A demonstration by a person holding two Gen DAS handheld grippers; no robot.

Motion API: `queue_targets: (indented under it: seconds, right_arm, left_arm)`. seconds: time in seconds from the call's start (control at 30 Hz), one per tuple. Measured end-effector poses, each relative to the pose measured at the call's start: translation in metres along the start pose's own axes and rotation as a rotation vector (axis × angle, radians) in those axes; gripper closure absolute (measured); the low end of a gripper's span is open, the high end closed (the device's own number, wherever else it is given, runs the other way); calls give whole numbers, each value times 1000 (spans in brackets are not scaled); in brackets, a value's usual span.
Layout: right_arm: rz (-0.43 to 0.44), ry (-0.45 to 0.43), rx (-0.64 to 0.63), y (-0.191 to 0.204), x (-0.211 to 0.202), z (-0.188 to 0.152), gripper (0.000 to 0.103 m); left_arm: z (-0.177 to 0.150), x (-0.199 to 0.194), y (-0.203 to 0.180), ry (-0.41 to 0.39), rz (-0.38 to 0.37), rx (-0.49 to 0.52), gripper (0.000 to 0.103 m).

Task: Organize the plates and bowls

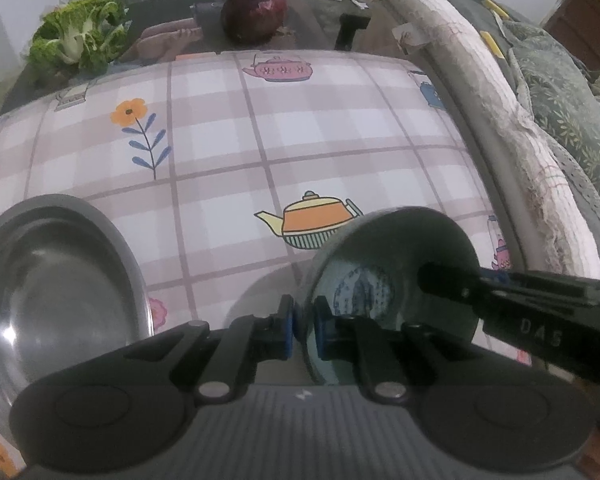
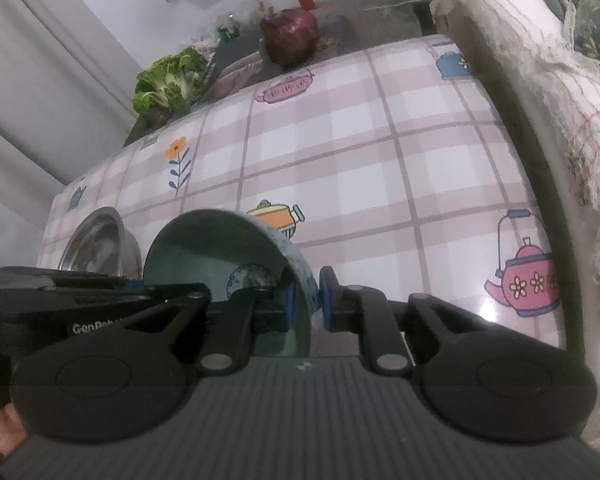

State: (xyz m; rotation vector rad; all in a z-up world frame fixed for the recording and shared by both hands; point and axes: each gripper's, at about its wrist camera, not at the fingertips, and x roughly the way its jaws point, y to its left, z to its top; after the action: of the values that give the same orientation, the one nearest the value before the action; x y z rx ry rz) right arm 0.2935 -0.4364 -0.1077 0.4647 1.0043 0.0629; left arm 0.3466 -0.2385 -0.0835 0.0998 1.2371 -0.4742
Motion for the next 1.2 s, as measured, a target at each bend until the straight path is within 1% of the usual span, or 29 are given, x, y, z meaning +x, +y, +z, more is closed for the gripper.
queue_targets:
  seconds: [0.1, 0.17, 0.53, 0.73, 0.9, 1.2]
  right_arm:
    - [-5, 16, 9, -4, 3, -6, 89]
    - [13, 23, 24, -7, 5, -10, 87]
    - [21, 2, 38, -8, 6, -17, 87]
    - [6, -2, 29, -5, 6, -19, 88]
    - [2, 6, 29, -3, 6, -17, 89]
    - [-4, -12, 15, 4, -5, -11, 90]
  left_arm:
    - [-2, 3, 1, 14, -6, -6, 89]
    - [-3, 5, 1, 22, -8, -6, 88]
    - [-6, 13, -1, 35, 4, -21, 88]
    - [-7, 12, -1, 37, 7, -28, 88]
    - [-8, 10, 0, 32, 5, -33, 88]
    - [-8, -5, 1, 6, -8, -41, 88]
